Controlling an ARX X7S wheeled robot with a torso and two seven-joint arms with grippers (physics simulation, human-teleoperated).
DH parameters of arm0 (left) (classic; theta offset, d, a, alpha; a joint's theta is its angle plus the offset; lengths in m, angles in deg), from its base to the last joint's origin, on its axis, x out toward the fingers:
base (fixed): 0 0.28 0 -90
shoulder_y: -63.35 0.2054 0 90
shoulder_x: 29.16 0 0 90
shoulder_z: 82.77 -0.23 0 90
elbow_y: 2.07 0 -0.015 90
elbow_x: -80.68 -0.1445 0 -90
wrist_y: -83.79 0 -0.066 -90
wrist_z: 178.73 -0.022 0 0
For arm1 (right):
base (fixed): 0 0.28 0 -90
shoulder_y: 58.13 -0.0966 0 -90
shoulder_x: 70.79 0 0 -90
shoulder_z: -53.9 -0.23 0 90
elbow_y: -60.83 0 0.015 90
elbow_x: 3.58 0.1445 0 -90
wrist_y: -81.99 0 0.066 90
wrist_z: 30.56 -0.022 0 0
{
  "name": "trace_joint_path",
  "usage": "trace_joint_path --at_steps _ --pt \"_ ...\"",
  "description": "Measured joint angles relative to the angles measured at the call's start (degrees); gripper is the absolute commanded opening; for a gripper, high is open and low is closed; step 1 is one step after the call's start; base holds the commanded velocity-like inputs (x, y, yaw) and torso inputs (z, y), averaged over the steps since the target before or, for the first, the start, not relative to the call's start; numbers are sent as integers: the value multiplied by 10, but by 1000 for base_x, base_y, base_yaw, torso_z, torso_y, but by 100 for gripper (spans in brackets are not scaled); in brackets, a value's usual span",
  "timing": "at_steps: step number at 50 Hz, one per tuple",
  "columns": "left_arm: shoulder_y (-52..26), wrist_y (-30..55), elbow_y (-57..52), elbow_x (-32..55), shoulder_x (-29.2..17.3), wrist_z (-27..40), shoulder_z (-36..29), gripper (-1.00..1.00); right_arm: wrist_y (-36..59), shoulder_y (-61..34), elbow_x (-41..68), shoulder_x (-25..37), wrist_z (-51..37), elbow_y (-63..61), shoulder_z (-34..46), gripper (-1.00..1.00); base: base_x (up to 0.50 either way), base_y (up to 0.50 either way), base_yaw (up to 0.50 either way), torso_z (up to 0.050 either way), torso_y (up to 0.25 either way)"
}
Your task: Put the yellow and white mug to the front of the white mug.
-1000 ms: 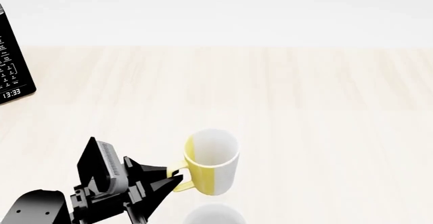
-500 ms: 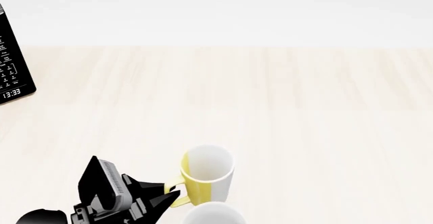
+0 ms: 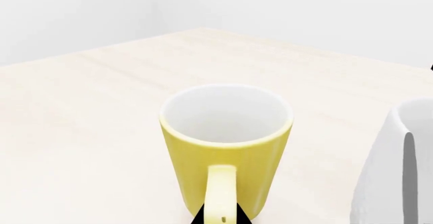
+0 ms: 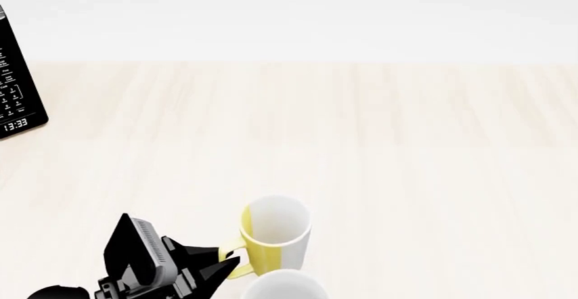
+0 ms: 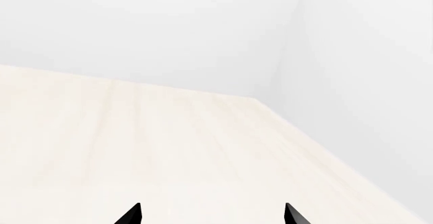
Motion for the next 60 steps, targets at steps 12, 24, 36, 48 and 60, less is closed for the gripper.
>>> trace_joint_path --at_steps 12,24,36,48,60 --pt "3 -3 -3 2 0 4 -6 -100 0 -1 2 2 -2 0 2 100 0 0 0 0 0" --pt "3 13 1 2 -2 -1 -12 100 1 -2 4 4 -4 -1 4 100 0 0 0 0 0" --pt "2 20 3 4 -3 -10 -4 100 0 -2 6 6 -6 0 6 100 0 0 0 0 0" --pt "-2 29 4 21 -4 -63 33 100 -1 -2 7 7 -8 0 8 100 0 0 0 0 0" --pt "-18 54 3 51 -5 -184 96 100 -1 -2 9 9 -10 -1 11 100 0 0 0 0 0"
